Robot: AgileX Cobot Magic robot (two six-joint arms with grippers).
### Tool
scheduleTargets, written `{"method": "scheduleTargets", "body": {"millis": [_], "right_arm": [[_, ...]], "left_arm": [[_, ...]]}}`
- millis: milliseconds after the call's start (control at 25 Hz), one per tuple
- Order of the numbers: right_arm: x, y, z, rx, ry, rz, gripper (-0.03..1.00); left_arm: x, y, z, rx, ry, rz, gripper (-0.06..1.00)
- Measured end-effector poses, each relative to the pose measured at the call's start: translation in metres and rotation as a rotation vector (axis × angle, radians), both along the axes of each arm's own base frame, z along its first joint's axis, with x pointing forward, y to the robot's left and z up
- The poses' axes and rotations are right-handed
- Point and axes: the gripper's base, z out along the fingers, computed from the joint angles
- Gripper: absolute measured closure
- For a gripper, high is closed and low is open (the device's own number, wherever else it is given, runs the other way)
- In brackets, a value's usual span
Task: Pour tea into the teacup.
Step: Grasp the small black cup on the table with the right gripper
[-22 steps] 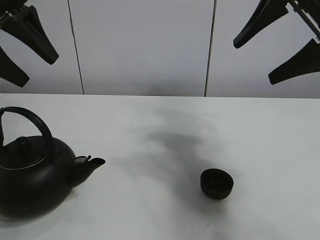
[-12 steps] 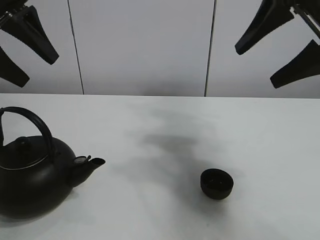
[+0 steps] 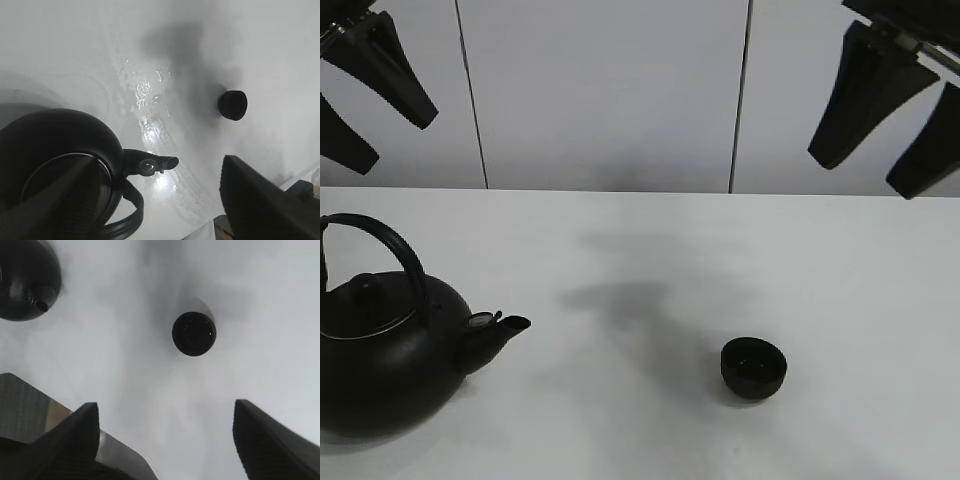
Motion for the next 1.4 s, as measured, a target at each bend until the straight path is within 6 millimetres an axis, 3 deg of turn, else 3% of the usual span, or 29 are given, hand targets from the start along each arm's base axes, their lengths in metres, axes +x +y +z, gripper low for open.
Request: {"method": "scheduleTargets", "body": {"millis": [160,280,560,880,1040,1400], "right_arm": [[0.0,0.02,0.014,-0.119,-0.061,0.061,0.45],[0.0,0.028,0.011,-0.199,-0.064,0.065,0.45],[0.019,0.057,-0.037,-0.246,0.045,0.094,0.45],[0.041,0.062,-0.089,-0.308,0.134,0.072,0.45],[0.046,0.067,-0.095,-0.306,0.093,0.071,0.45],[0.035,0.092,-0.097,-0.445,0.021,0.162,0.45]], "left_arm": [[0.0,0.0,0.0,0.0,0.0,0.0,0.45],[0.0,0.0,0.0,0.0,0.0,0.0,0.45],[0.0,0.0,0.0,0.001,-0.003,0.002,0.45],[0.003,0.001,0.0,0.006,-0.028,0.022,0.45],[0.005,0.001,0.0,0.009,-0.042,0.034,0.45],[0.005,0.001,0.0,0.01,-0.046,0.037,0.45]]}}
